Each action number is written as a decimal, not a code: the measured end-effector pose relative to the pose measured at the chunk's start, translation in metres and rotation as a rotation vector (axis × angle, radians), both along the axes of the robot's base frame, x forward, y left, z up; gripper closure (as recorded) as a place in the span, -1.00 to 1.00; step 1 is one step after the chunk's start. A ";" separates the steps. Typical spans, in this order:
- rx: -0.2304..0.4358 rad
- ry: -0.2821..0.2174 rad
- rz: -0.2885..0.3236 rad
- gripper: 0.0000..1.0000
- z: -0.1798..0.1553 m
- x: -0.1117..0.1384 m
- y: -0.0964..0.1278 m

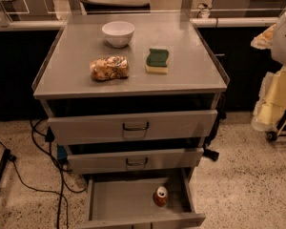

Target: Pick coke can from bottom drawer and place on counter

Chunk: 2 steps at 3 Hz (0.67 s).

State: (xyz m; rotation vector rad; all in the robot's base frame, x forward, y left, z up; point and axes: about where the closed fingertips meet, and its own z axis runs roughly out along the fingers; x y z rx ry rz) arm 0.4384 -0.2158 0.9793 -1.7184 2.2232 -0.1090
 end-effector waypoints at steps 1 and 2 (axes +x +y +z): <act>0.000 0.000 0.000 -1.00 0.000 0.000 0.000; 0.000 0.000 0.000 -0.64 0.000 0.000 0.000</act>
Offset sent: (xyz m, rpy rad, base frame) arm 0.0000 0.0000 0.0000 0.0000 0.0000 0.0000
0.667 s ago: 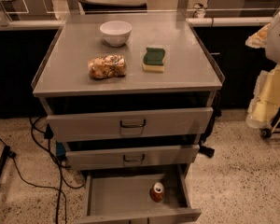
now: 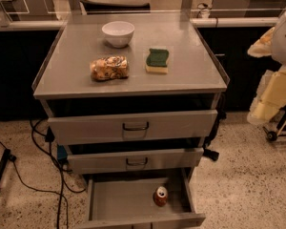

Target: Pick coke can from bottom drawer and place on counter

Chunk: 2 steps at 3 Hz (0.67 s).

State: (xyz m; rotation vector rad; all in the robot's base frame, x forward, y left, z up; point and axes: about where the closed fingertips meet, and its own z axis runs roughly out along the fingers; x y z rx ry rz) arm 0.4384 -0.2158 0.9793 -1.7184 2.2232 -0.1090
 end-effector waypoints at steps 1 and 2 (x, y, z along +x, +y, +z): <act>0.014 -0.004 -0.003 -0.15 -0.020 0.003 0.006; 0.051 0.008 -0.024 0.30 -0.062 0.007 0.014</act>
Offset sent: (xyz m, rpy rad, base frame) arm 0.0145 0.0239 -0.1226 0.1020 0.0340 -0.0533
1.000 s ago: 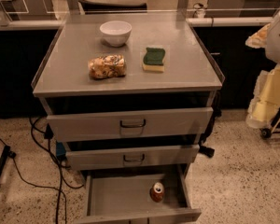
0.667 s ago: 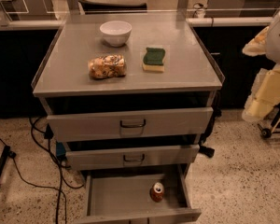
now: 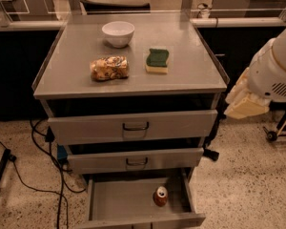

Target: Pick coke can from bottom drawer and place on counter

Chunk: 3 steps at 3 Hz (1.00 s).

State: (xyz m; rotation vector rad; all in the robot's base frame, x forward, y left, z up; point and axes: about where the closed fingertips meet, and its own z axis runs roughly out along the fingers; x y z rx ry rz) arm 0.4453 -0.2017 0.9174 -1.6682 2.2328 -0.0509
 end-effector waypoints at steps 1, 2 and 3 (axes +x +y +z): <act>0.046 0.019 -0.018 0.75 -0.050 0.002 0.009; 0.073 0.045 -0.041 1.00 -0.113 0.001 0.015; 0.072 0.045 -0.040 1.00 -0.112 0.000 0.015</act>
Offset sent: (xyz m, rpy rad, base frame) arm -0.0006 0.0226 -0.1955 0.1111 0.1087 -0.0676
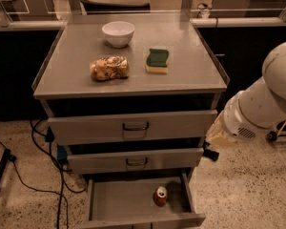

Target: Pick coke can from bottom drawer and place on counter

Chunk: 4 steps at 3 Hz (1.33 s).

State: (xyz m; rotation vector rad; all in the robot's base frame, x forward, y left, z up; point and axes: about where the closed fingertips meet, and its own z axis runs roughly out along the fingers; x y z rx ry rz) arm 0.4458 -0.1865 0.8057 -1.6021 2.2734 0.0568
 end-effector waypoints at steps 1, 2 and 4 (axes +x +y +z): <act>-0.041 -0.001 -0.001 1.00 -0.044 0.000 -0.013; -0.053 -0.012 -0.009 1.00 -0.108 0.004 -0.026; 0.065 0.053 -0.089 1.00 -0.256 0.005 -0.050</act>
Offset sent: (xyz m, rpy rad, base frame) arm 0.0166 -0.0430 -0.1835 -0.0589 -0.0533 -0.0254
